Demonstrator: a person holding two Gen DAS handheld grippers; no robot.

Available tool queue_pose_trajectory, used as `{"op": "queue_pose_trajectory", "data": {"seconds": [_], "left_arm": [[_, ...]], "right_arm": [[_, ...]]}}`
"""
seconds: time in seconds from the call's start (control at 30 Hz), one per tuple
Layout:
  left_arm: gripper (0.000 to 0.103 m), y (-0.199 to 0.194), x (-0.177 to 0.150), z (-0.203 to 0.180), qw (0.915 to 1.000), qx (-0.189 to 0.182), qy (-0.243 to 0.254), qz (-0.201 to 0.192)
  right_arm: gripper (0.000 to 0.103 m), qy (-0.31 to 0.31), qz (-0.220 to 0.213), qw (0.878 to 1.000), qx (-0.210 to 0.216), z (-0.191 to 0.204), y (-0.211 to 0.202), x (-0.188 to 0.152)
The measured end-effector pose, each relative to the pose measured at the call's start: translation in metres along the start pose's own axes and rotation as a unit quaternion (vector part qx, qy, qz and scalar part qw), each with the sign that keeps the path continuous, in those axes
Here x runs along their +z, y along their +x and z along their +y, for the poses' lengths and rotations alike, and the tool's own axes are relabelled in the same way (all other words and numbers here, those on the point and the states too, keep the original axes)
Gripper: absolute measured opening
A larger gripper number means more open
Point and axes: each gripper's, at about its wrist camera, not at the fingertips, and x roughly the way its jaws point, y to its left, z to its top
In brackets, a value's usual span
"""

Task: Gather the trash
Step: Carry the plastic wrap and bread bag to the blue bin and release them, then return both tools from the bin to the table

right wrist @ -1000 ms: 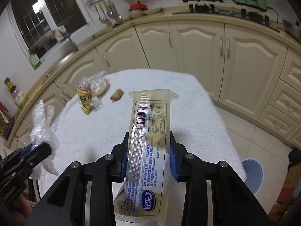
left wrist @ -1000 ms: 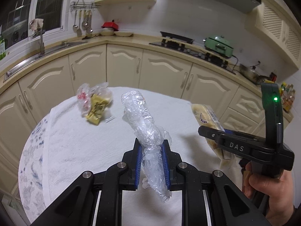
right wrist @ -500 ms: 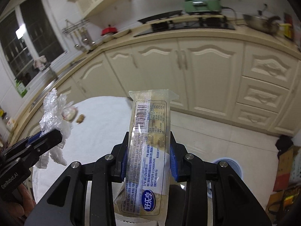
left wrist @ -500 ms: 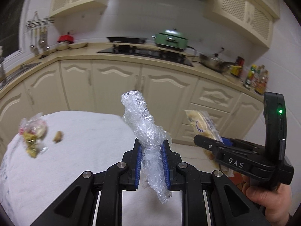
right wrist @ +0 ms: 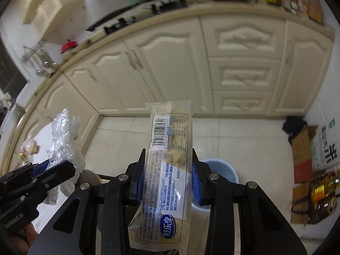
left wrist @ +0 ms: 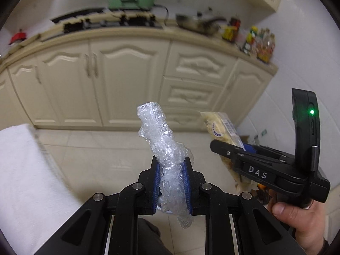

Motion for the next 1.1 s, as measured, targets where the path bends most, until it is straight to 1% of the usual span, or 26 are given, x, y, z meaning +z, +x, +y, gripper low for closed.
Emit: {"op": "queue_pose_trajectory", "data": {"seconds": [0.1,0.23,0.27,0.3,0.33,0.37,0.4,0.43,0.47,0.5,0.53,0.57,0.7,0.87,0.93,1.1], "left_arm": [[0.017,0.043,0.017,-0.007,0.9993,-0.013,-0.001,0.036],[0.018,0.102,0.042,-0.003,0.9963,-0.028,-0.001,0.082],[0.02,0.118,0.048,0.0,0.995,-0.032,-0.002,0.094],[0.029,0.136,0.056,0.001,0.9937,-0.03,-0.002,0.108],[0.037,0.147,0.058,0.0,0.9925,-0.028,-0.001,0.119],[0.058,0.163,0.067,0.003,0.9916,-0.026,-0.001,0.126],[0.071,0.172,0.074,0.004,0.9915,-0.023,-0.002,0.128],[0.075,0.176,0.079,0.004,0.9922,-0.013,-0.003,0.124],[0.084,0.179,0.083,0.005,0.9926,-0.006,-0.002,0.121],[0.092,0.182,0.086,0.005,0.9928,-0.001,-0.001,0.12],[0.095,0.183,0.088,0.005,0.9931,0.005,-0.001,0.117],[0.097,0.183,0.092,0.007,0.9936,0.011,-0.002,0.112],[0.1,0.174,0.095,0.009,0.9946,0.025,-0.004,0.101],[0.101,0.136,0.085,0.008,0.9967,0.041,-0.006,0.07],[0.101,0.109,0.074,0.01,0.9974,0.046,-0.007,0.055],[0.101,0.018,0.04,0.025,0.9979,0.06,-0.019,0.014]], "right_arm": [[0.035,0.017,0.017,1.0,-0.005,-0.022,0.02,-0.002],[0.036,0.04,0.047,0.998,-0.012,-0.053,0.048,-0.008],[0.038,0.044,0.051,0.998,-0.012,-0.058,0.054,-0.01],[0.038,0.049,0.055,0.997,-0.016,-0.062,0.059,-0.011],[0.042,0.054,0.059,0.997,-0.021,-0.067,0.064,-0.013],[0.052,0.058,0.065,0.996,-0.027,-0.072,0.069,-0.014],[0.06,0.066,0.067,0.995,-0.028,-0.078,0.072,-0.015],[0.07,0.071,0.067,0.995,-0.031,-0.081,0.073,-0.016],[0.08,0.076,0.066,0.994,-0.038,-0.086,0.073,-0.017],[0.084,0.08,0.064,0.994,-0.042,-0.09,0.073,-0.018],[0.094,0.084,0.062,0.994,-0.045,-0.093,0.073,-0.019],[0.103,0.089,0.06,0.993,-0.047,-0.096,0.071,-0.02],[0.103,0.104,0.059,0.992,-0.044,-0.098,0.067,-0.023],[0.103,0.098,0.064,0.992,-0.052,-0.082,0.062,-0.021],[0.103,0.095,0.06,0.993,-0.047,-0.075,0.058,-0.02],[0.103,0.075,0.045,0.996,-0.031,-0.044,0.038,-0.014]]}}
